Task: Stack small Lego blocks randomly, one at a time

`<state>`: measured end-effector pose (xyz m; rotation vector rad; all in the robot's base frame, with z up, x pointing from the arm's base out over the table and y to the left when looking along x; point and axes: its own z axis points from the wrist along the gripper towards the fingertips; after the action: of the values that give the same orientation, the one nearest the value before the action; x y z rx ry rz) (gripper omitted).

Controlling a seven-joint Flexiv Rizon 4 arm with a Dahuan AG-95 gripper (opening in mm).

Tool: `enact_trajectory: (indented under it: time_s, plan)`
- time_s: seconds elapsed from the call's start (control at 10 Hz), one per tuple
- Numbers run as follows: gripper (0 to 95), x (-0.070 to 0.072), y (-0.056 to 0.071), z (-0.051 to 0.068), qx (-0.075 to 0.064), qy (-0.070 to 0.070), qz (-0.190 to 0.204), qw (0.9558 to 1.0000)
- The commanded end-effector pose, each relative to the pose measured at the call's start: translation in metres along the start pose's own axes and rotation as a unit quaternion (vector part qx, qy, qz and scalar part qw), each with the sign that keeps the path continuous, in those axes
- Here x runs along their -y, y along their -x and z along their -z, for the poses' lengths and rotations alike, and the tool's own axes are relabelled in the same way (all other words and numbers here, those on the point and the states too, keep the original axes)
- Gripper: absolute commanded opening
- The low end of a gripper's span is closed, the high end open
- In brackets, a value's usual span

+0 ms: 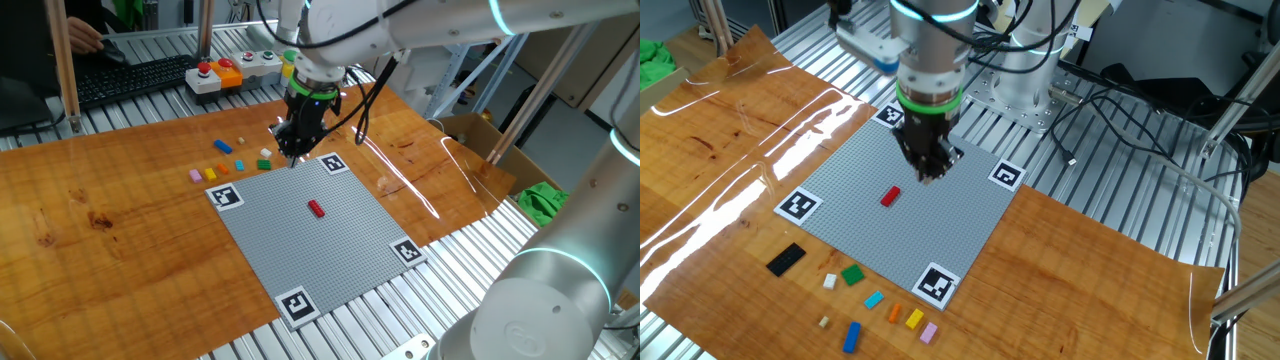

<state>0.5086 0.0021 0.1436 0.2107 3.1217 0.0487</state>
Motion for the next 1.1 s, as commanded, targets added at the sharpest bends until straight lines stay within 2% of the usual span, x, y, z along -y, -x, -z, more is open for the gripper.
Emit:
enact_trajectory:
  time_s: [0.1,0.5,0.9,1.0,1.1]
  plan:
    - [0.0,0.003,0.002,-0.007,-0.001,0.007,0.002,1.0]
    - [0.0,0.008,0.011,-0.022,0.005,0.007,-0.001,1.0]
    - [0.0,0.011,0.033,-0.032,0.007,0.007,0.001,0.9999]
    - [19.0,0.012,0.04,-0.035,0.008,0.008,0.001,0.9999]
    - [19.0,0.013,0.047,-0.037,0.008,0.008,-0.002,0.9999]
